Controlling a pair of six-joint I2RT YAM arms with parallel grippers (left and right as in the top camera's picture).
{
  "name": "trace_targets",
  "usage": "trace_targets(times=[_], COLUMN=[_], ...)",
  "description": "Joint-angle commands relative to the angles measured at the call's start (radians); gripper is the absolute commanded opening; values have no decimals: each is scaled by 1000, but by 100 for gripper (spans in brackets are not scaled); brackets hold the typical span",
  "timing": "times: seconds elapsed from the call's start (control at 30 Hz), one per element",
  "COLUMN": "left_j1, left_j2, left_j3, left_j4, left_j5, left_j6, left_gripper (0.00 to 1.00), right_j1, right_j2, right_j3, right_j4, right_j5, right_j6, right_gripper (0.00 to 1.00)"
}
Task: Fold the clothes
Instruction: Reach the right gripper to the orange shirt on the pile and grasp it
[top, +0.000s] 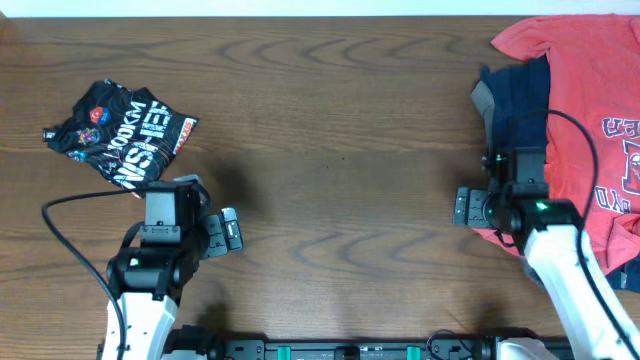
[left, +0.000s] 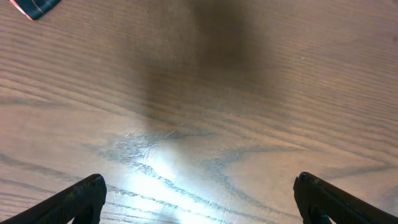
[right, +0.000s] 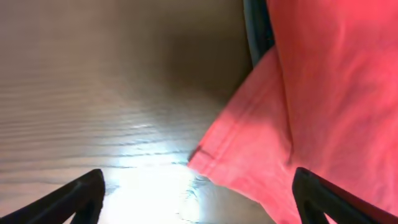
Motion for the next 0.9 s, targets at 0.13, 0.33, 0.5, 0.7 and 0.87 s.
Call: trace_targets(times=[0.13, 0.33, 0.5, 0.7, 0.87], left_j1=[-4, -4, -4, -4, -4], left_j2=[14, 14, 14, 14, 14], left_j3=[20, 20, 20, 20, 20], left_j4=[2, 2, 1, 2, 2], left_j5=[11, 11, 10, 10, 10], left_j6=[-6, -6, -6, -6, -5], left_gripper=[98, 98, 98, 98, 98], right_j1=[-10, -10, -11, -11, -11], right_j2=[177, 303, 354, 355, 355], right_j3=[3, 2, 2, 3, 3], right_j4=[17, 69, 67, 52, 46], right_j5=[79, 102, 179, 179, 175], right_j6=[52, 66, 134, 134, 134], right_gripper=[94, 86, 65, 29, 8])
